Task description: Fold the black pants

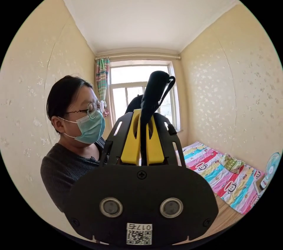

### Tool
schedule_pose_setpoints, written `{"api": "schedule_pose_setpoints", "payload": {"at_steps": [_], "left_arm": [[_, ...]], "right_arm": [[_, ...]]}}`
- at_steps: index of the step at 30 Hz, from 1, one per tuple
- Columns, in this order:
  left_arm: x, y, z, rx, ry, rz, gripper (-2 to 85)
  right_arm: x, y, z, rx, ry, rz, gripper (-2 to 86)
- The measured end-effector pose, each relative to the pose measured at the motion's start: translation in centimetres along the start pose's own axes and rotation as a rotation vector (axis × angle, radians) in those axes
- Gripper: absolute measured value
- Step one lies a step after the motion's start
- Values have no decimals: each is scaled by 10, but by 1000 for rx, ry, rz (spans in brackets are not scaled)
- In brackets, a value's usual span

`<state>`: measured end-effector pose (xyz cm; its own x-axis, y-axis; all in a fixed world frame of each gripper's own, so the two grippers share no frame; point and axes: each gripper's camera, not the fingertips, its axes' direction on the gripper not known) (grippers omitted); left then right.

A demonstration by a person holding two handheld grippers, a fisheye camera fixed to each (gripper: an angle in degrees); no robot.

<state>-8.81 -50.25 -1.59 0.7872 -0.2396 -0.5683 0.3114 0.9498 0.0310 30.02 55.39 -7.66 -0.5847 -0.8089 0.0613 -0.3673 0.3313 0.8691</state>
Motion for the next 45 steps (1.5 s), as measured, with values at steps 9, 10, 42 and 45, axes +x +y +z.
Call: {"api": "schedule_pose_setpoints", "payload": {"at_steps": [9,10,42,45], "left_arm": [[-134,48,89,-216,-30,-378,48],[-150,55,99,-243,-36,-415,48],[-620,578,320,-1610,-371,-1277,113],[-635,600,334,-1590,-337,-1342,113]], "right_arm": [[146,3,6,-127,33,397,5],[187,17,8,-153,25,504,6],[464,446,-215,-822,318,1802,53],[453,454,-265,-798,336,1911,65]]}}
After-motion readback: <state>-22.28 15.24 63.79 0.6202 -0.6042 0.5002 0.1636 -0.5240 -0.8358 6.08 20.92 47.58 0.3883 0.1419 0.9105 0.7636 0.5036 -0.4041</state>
